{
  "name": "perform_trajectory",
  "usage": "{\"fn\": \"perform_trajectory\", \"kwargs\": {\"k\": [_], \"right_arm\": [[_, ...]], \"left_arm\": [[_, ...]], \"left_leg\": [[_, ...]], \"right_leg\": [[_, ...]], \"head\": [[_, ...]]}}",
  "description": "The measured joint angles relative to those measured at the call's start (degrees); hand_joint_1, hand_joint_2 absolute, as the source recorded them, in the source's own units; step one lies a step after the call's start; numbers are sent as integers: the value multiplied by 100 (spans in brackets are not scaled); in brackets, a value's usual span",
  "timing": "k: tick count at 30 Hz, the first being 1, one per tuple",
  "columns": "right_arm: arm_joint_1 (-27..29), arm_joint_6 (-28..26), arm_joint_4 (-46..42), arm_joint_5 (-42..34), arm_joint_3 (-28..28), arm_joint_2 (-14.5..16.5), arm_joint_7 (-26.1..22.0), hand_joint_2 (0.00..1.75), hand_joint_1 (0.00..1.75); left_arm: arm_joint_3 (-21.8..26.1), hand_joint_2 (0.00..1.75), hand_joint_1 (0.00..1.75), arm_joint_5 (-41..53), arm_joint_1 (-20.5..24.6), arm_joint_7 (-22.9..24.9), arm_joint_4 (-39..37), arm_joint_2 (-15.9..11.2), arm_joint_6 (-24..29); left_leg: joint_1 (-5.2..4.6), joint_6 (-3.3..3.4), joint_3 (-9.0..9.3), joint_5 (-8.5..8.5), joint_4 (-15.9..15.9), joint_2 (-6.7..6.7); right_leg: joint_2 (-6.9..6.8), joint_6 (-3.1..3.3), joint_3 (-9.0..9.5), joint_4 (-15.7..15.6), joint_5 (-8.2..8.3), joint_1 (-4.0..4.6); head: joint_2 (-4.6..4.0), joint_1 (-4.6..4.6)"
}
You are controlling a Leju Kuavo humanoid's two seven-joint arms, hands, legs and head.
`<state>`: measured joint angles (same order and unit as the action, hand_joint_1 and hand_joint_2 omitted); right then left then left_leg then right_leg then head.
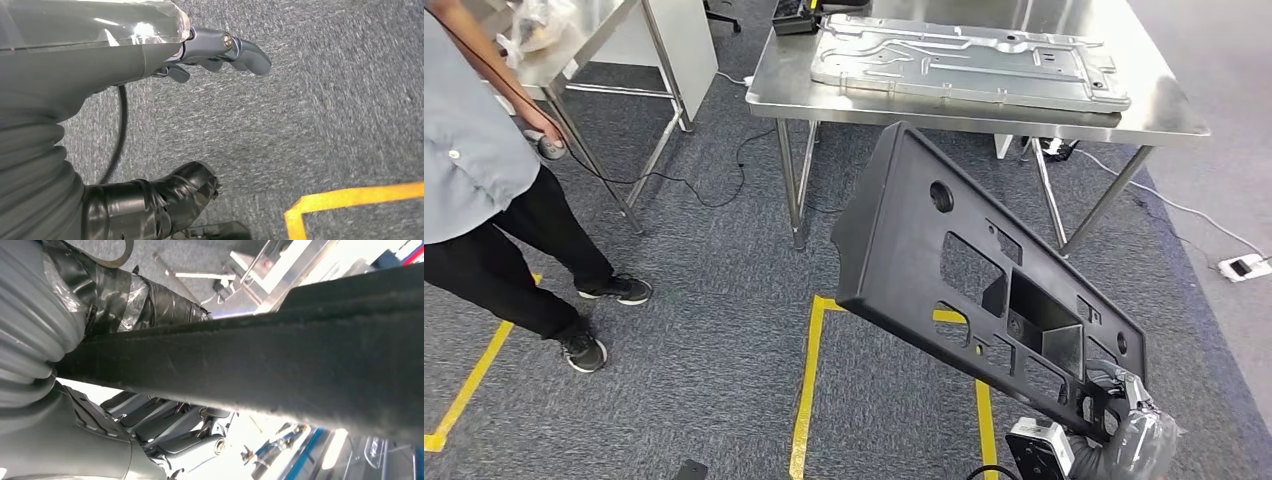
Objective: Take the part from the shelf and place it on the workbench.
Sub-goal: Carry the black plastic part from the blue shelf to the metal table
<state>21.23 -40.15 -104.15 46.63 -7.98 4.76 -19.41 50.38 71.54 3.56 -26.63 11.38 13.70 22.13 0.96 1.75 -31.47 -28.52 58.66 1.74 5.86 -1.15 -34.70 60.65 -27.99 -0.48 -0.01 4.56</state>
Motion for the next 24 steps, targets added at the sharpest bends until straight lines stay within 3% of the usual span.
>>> {"fn": "perform_trajectory", "kwargs": {"k": [2,3,5,6,7,8,10,13,15,17,19,20,21,22,24], "right_arm": [[-21,-1,1,1,-1,-15,2,175,175],[-32,0,2,5,-2,-21,4,175,175],[-33,1,15,18,-2,-32,21,175,175],[-31,2,25,20,-4,-45,45,175,175],[-32,2,36,11,-11,-62,76,175,175],[-34,2,43,-6,-22,-84,108,175,175],[-50,2,55,-44,-55,-120,156,175,175],[-68,2,63,70,-101,-140,195,175,175],[-72,2,67,266,-119,-147,193,175,175],[-97,2,80,402,-145,-148,186,175,175],[-125,2,102,431,-181,-150,183,175,175],[-130,2,115,422,-200,-150,180,175,175],[-132,2,125,407,-212,-151,174,175,175],[-133,2,132,383,-220,-151,163,175,175],[-140,2,138,321,-226,-151,127,175,175]], "left_arm": [[3,175,0,-1,-7,-11,0,3,-5],[3,175,0,0,-16,-14,-1,4,-8],[4,175,0,0,-29,-14,-1,3,-15],[4,175,0,0,-27,-14,-1,3,-20],[4,175,0,0,-21,-15,-1,4,-26],[4,175,0,-1,-13,-21,-1,5,-36],[4,175,0,-4,-2,-47,-1,8,-69],[6,175,0,-10,1,-121,-1,9,-185],[7,175,0,-8,6,-187,-1,7,-298],[8,175,0,-7,8,-247,-1,-1,-402],[10,175,0,-6,-4,-291,-1,-13,-456],[11,175,0,-4,-16,-305,-1,-20,-466],[11,175,0,-2,-26,-315,-1,-25,-471],[11,175,0,0,-32,-320,-1,-29,-474],[11,175,0,2,-33,-327,-1,-42,-486]], "left_leg": [[14,47,25,16,-48,-143],[12,55,28,9,-51,-206],[10,44,33,-15,-47,-316],[11,32,43,-28,-46,-354],[12,20,62,-43,-46,-386],[12,4,86,-59,-47,-410],[-6,-38,122,-90,-46,-434],[-18,-132,149,-101,-78,-448],[-5,-192,147,-174,-20,-410],[7,-219,-57,-452,452,-312],[6,-229,-461,-771,1237,-246],[6,-231,-621,-815,1504,-235],[6,-226,-693,-740,1571,-232],[5,-212,-655,-551,1402,-230],[-5,-161,-377,-84,665,-211]], "right_leg": [[-358,-66,-245,497,-282,-3],[-470,-100,-435,863,-456,-17],[-543,-148,-705,1374,-606,-53],[-557,-158,-690,1339,-522,-67],[-573,-156,-553,1081,-348,-77],[-600,-139,-334,671,-145,-80],[-657,-81,23,6,80,-44],[-659,16,94,-170,77,6],[-639,87,141,-242,95,-21],[-622,156,198,-307,112,-46],[-597,200,217,-311,97,-22],[-576,213,230,-309,84,-10],[-550,221,250,-306,69,1],[-525,220,276,-301,50,9],[-485,199,328,-273,-2,26]], "head": [[-1,12],[-1,17],[-1,16],[-1,16],[-1,16],[0,17],[1,17],[-1,14],[0,14],[1,8],[1,3],[1,3],[1,4],[0,3],[-1,5]]}}
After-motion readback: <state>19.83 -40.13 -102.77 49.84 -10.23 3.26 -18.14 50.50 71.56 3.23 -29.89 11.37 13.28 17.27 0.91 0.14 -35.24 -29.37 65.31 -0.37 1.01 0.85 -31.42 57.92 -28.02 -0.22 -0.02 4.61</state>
